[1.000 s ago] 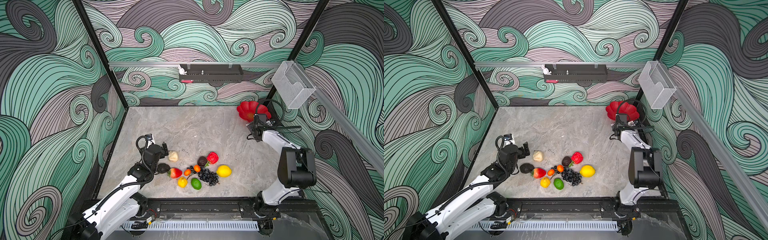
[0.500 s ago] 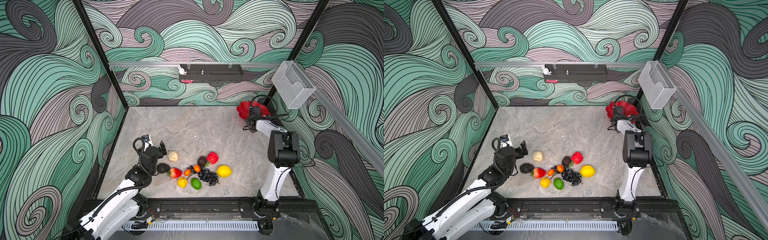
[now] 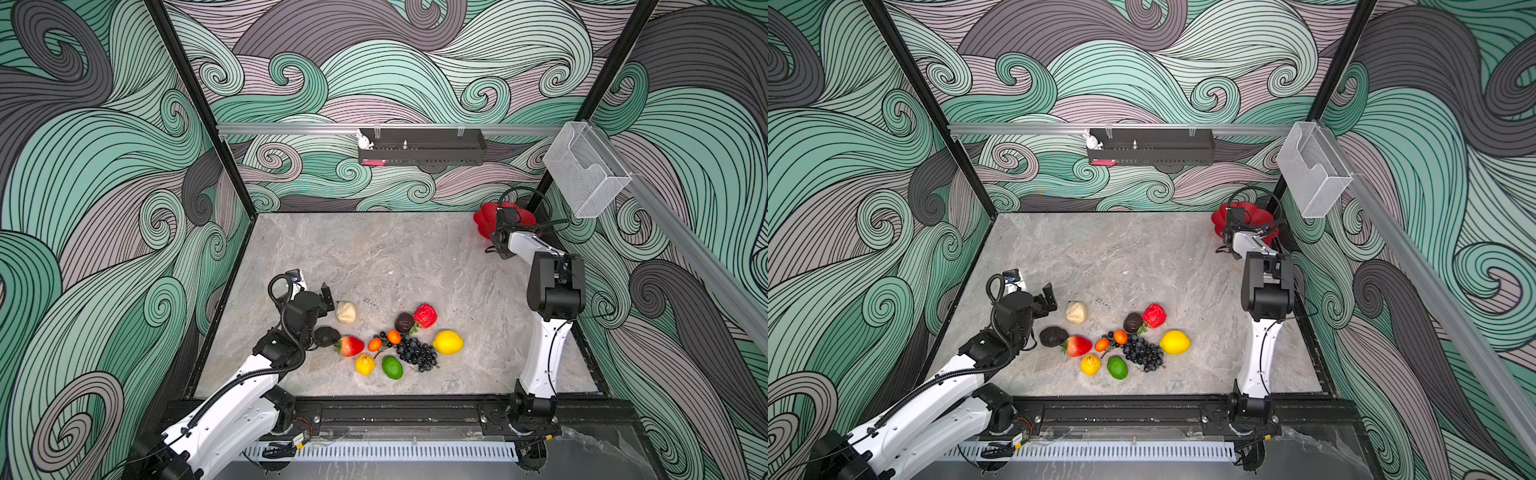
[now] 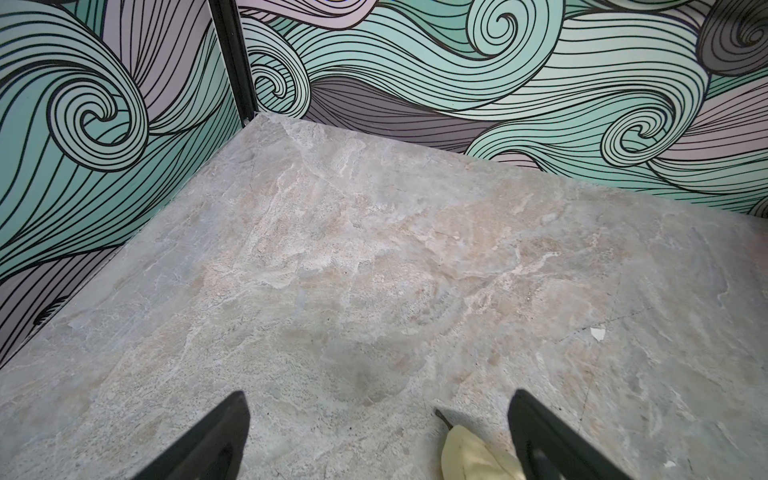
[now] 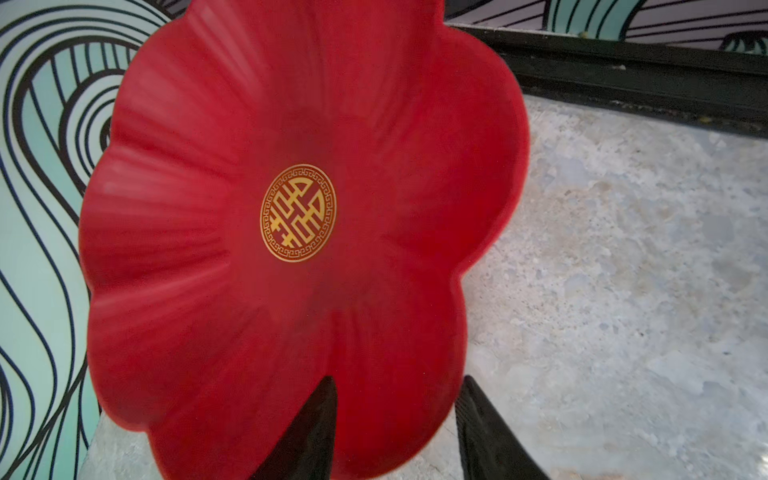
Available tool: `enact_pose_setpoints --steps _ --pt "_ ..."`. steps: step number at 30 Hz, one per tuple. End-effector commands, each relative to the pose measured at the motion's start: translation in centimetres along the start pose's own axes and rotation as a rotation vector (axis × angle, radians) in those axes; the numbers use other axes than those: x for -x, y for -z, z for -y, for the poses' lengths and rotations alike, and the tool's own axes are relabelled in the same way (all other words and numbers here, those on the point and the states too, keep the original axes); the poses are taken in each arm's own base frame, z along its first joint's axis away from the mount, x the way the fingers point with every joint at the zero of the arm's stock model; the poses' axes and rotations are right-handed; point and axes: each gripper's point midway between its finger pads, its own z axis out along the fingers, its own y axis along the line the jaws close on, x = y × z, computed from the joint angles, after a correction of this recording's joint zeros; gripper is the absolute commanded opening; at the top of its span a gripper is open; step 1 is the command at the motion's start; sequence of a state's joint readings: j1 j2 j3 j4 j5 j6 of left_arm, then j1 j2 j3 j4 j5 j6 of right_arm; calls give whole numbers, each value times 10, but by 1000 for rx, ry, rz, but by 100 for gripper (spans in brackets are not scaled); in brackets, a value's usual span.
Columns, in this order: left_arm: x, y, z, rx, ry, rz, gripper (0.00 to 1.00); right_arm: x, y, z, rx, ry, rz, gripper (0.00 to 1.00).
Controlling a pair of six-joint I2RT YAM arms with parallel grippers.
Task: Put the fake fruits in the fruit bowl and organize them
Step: 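Drag the red bowl with the right gripper toward the fruit cluster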
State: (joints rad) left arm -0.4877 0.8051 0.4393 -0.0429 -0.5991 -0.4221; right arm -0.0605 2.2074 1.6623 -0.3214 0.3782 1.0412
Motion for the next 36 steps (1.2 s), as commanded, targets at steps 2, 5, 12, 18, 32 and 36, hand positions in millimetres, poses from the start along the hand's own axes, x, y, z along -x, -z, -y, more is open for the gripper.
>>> enact_pose_setpoints --steps 2,5,12,18,32,36 --pt "12 2 1 6 27 31 99 -3 -8 6 -52 25 -31 41" --pt "11 0 1 12 22 25 99 -8 -14 6 -53 34 -53 36" --pt "10 -1 1 21 30 23 99 -14 -18 11 -62 58 -76 22" --pt "8 -4 1 27 23 14 99 -18 -8 11 -22 65 -92 10" --pt "9 -5 -3 49 14 20 99 -84 62 16 271 173 -251 0" --pt "9 -4 -4 54 14 22 99 -121 84 23 356 228 -367 0"
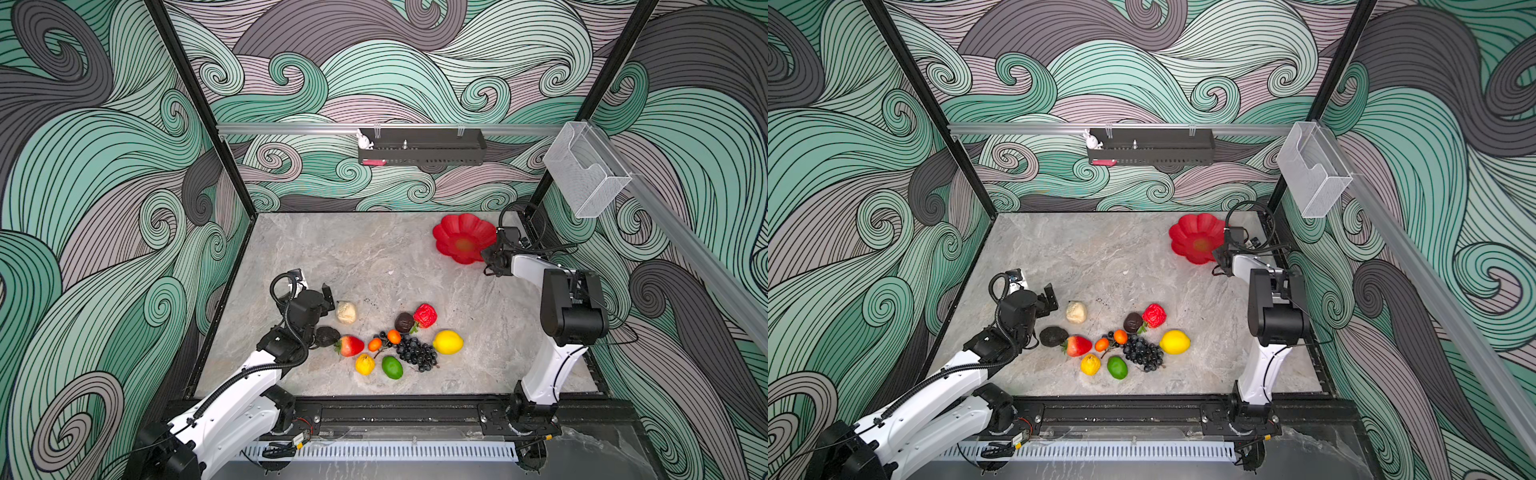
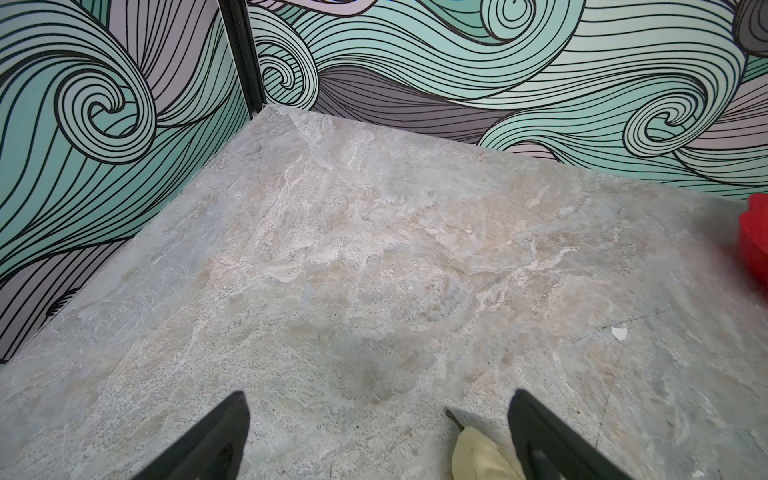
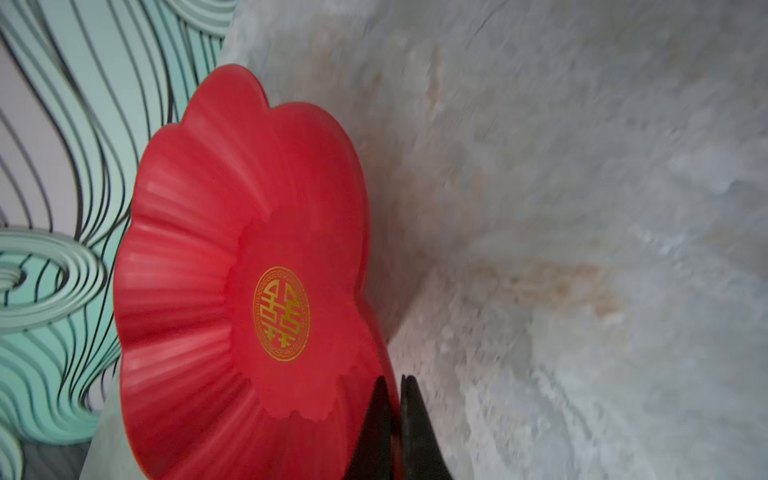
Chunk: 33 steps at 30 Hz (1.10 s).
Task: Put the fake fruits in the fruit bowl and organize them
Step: 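Drag the red bowl with the right gripper toward the fruit cluster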
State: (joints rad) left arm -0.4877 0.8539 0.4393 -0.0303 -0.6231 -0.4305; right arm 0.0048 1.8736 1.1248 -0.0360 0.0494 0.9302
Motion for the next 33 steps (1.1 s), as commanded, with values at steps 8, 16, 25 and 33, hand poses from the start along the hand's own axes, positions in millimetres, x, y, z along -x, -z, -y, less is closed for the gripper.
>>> enact_pose_setpoints --steps 8,16,25,33 --pt "15 2 -1 19 29 34 99 -94 28 -45 231 232 -320 0" --pt "13 -1 -3 34 24 35 99 -132 56 -85 369 372 -417 0" --pt "11 -3 -1 40 21 17 99 -173 73 -101 435 490 -499 0" --pt "11 -4 1 28 22 13 98 -195 80 -106 449 564 -528 1"
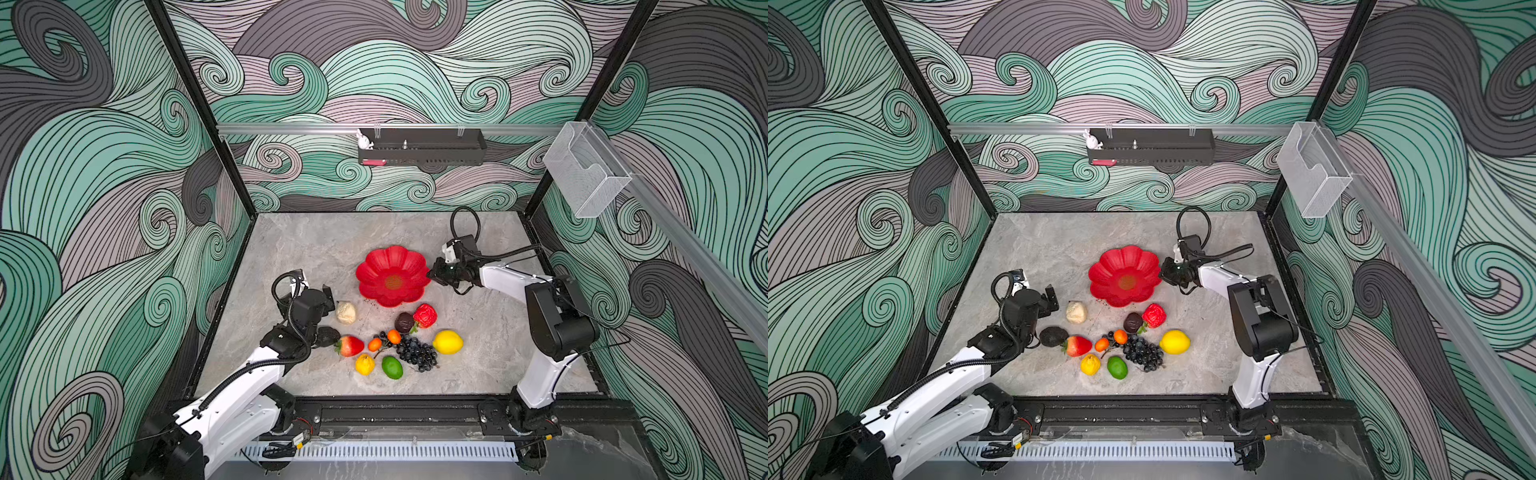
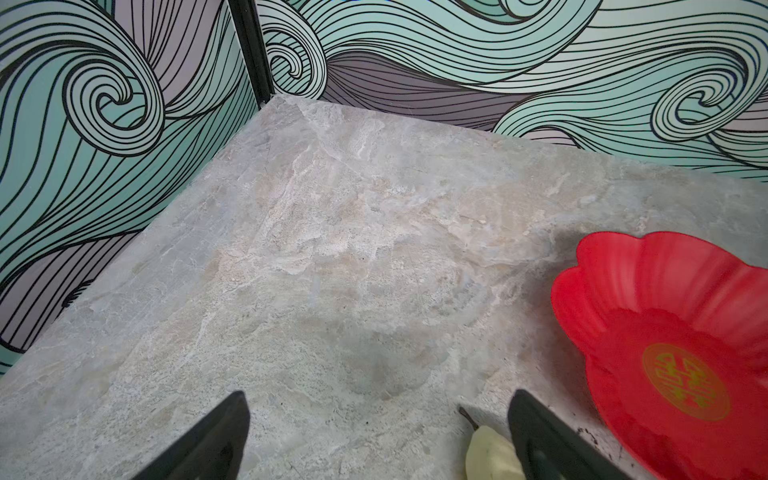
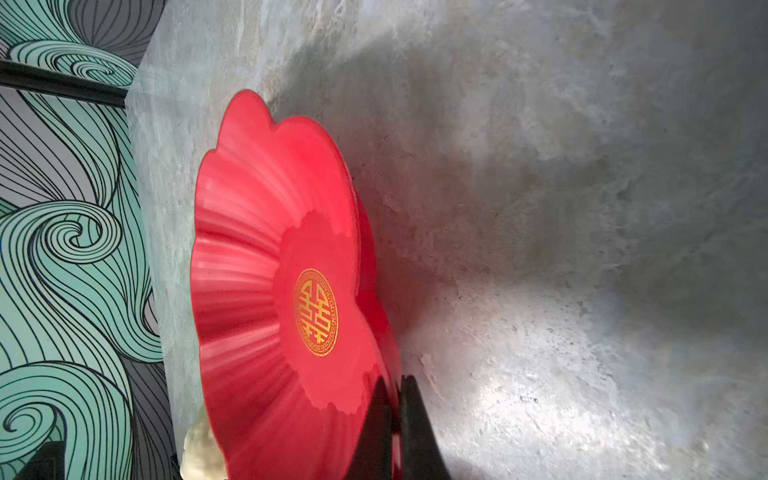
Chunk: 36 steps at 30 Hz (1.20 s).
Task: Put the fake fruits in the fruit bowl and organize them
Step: 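Drag the red bowl with the right gripper toward the fruit cluster, then release the bowl with the right gripper while the left gripper grasps the cream pear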
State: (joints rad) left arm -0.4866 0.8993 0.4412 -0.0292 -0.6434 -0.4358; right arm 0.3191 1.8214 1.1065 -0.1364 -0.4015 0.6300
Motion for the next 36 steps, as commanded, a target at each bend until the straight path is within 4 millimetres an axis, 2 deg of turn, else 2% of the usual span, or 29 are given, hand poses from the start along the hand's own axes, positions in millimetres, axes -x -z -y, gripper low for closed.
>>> enact_pose_setpoints --steps 1,5,11,14,18,20,23,27,31,36 --pt "18 2 4 -7 39 32 99 4 6 -23 49 61 9 3" --pt "18 1 6 -15 32 23 99 4 8 -24 45 69 17 12" --pt "14 -4 19 -43 2 -37 99 11 26 -29 19 111 48 40" --pt "11 -2 21 -18 1 -134 99 13 49 -29 -19 138 80 49" --pt "0 5 33 -91 39 -234 99 11 97 -23 -108 155 174 60" --pt "-10 11 43 -151 72 -291 99 -1 117 -23 -109 145 187 67" --pt "-25 25 52 -201 140 -424 98 -21 145 -24 -89 132 207 71" --pt "-40 40 50 -182 98 -579 98 -53 169 -12 -94 119 203 74" --pt "-41 45 48 -151 11 -664 98 -75 187 -1 -104 90 219 80" --pt "-45 47 57 -149 -47 -773 98 -89 192 -1 -85 63 193 84"
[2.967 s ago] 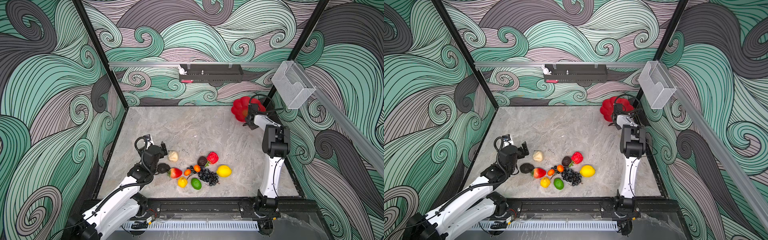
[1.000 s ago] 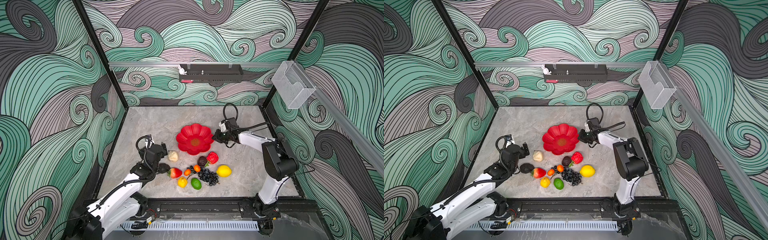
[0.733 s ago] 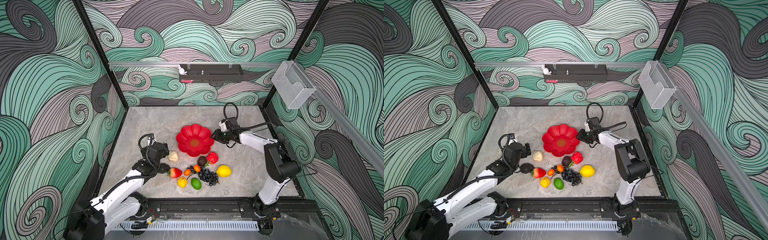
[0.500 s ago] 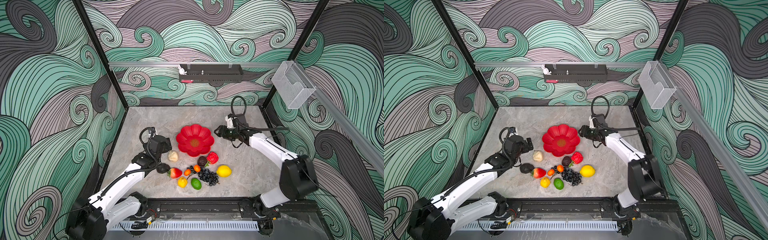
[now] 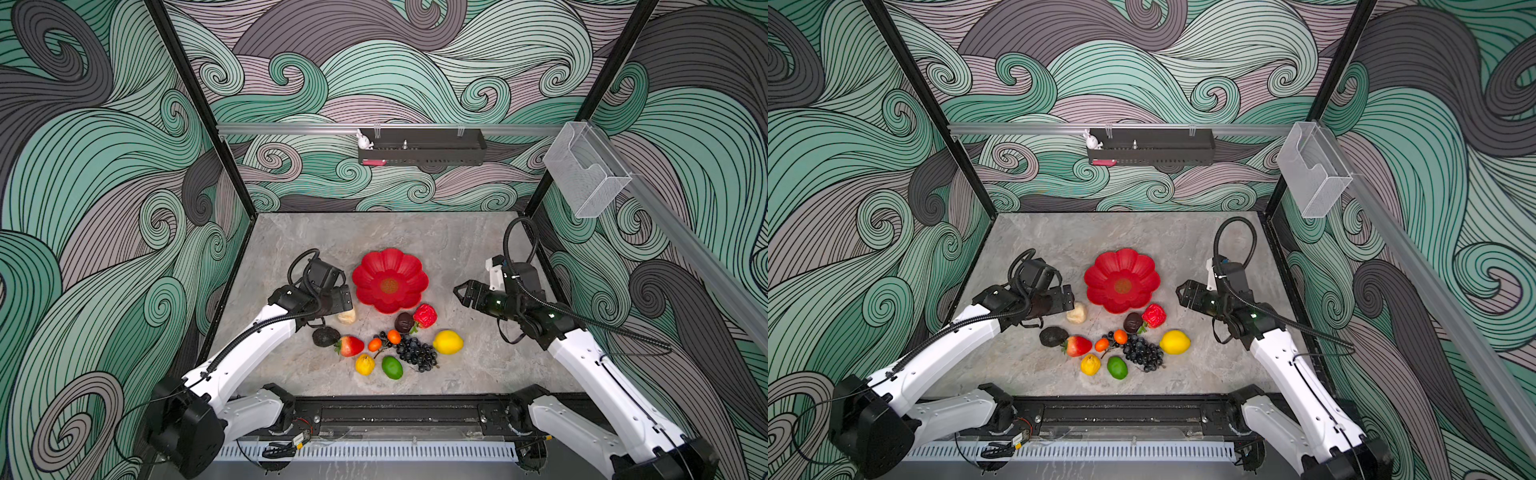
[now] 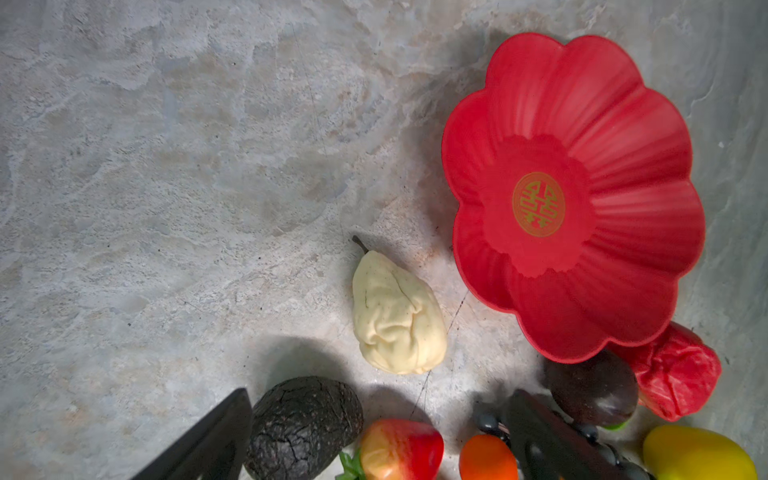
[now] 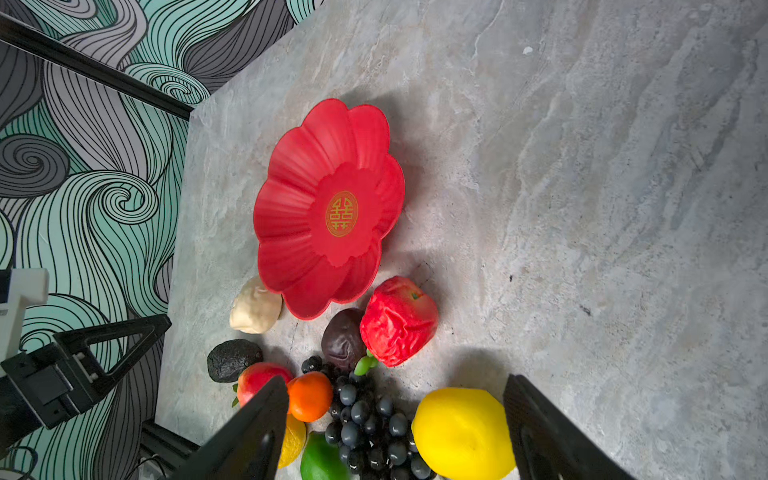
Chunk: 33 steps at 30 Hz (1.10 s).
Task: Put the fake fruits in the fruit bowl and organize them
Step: 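Release the bowl with the right gripper while the left gripper grasps the cream pear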
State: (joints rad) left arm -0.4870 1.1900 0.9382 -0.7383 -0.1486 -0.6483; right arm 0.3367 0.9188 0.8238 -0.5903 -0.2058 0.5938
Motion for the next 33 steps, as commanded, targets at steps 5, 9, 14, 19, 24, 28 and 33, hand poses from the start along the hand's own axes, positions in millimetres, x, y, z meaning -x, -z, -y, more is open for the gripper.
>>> enact_pose_setpoints --steps 5,9,14,19,24,28,33 --pt "-29 -11 -5 97 -57 -261 96 -30 -2 8 -30 -44 -111 85" --pt "-31 -26 2 85 -54 -279 96 -40 -7 9 -20 -53 -126 86" --pt "-33 -49 7 100 -57 -316 95 -46 -14 5 -14 -44 -141 86" --pt "-35 -68 15 85 -64 -344 92 -41 -18 0 -11 -27 -123 87" --pt "-35 -83 19 85 -68 -360 89 -37 -22 -6 -14 -5 -121 88" --pt "-33 -90 20 96 -78 -361 86 -33 -25 -10 -8 -4 -113 88" --pt "-33 -98 20 106 -81 -368 80 -31 -30 -16 -7 8 -119 88"
